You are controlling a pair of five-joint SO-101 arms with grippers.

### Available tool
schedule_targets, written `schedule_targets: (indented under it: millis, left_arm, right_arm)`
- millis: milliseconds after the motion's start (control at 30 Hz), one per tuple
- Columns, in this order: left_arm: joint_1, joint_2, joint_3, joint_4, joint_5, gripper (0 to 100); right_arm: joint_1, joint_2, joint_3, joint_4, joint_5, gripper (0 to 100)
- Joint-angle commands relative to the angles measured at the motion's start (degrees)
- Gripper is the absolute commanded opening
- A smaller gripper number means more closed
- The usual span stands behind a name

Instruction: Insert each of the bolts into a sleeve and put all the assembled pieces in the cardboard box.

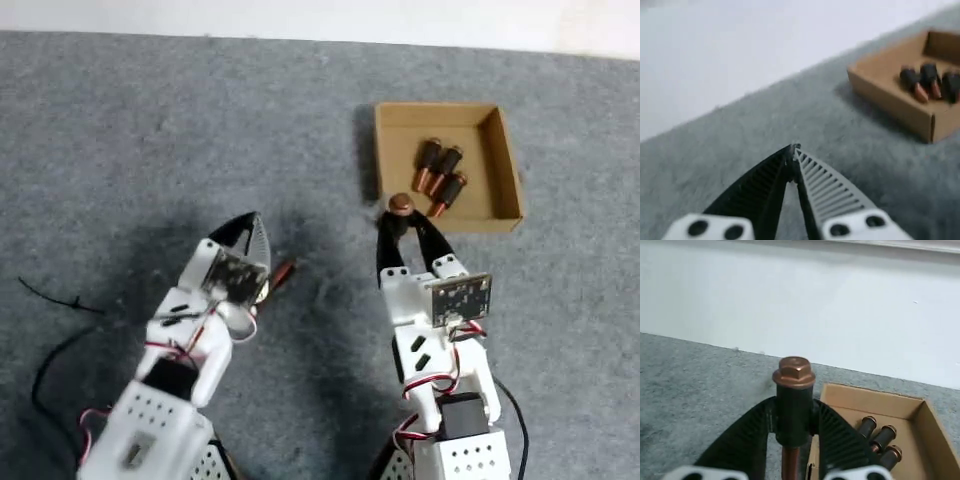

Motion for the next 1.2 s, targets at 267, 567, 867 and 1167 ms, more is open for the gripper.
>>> schedule_targets:
  millis: [267, 567, 867, 1167]
  left_arm:
    - [-5.6, 28.7, -16.0, -6.3, 4.8, 1]
    - [-5.3, 29.0, -16.0, -6.3, 4.8, 1]
    - [-5.3, 29.1, -15.9, -8.4, 4.8, 1]
    - [-5.3, 29.1, -15.9, -8.5, 4.7, 1]
  right_arm:
    - [0.7, 29.8, -13.3, -12.2, -0.7, 0.5]
    - [2.4, 67.0, -36.0, -18.1, -0.8, 0.5]
    - [6.5, 97.0, -56.0, -18.2, -5.0, 0.5]
    - [18.0, 118.6, -73.5, -18.1, -19.9, 0.5]
